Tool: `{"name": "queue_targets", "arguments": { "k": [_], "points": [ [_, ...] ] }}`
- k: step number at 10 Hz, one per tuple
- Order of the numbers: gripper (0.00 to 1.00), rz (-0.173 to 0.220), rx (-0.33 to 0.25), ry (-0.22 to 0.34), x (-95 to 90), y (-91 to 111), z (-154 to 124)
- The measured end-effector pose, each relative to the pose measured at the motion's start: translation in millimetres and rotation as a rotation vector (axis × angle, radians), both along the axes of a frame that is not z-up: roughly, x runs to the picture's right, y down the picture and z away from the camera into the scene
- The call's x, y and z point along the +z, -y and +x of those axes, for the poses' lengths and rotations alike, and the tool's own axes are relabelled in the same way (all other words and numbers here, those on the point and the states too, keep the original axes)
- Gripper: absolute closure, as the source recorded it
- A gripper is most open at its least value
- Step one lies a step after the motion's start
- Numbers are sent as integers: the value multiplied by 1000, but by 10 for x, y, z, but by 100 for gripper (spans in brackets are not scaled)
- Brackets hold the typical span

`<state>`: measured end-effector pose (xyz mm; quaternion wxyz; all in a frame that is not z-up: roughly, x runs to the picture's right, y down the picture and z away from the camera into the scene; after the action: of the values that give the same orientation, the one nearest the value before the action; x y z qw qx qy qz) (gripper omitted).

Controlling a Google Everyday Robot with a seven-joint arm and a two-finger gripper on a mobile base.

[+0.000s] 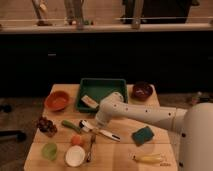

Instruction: Place brush in red bowl

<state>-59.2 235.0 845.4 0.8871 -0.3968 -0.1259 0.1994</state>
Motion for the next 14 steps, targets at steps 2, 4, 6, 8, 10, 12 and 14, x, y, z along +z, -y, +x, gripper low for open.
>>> {"name": "queue_targets", "arguments": {
  "k": [2,4,6,8,10,12,14],
  "points": [
    [100,11,13,35,-57,64,-23],
    [100,44,49,76,-227,236,-21],
    [100,89,109,133,-482,482,36],
    [100,122,155,174,-617,614,102],
    [100,137,163,183,-725,684,107],
    [100,149,84,105,-953,801,-22],
    [100,193,16,100,-1212,902,-292]
  ]
}}
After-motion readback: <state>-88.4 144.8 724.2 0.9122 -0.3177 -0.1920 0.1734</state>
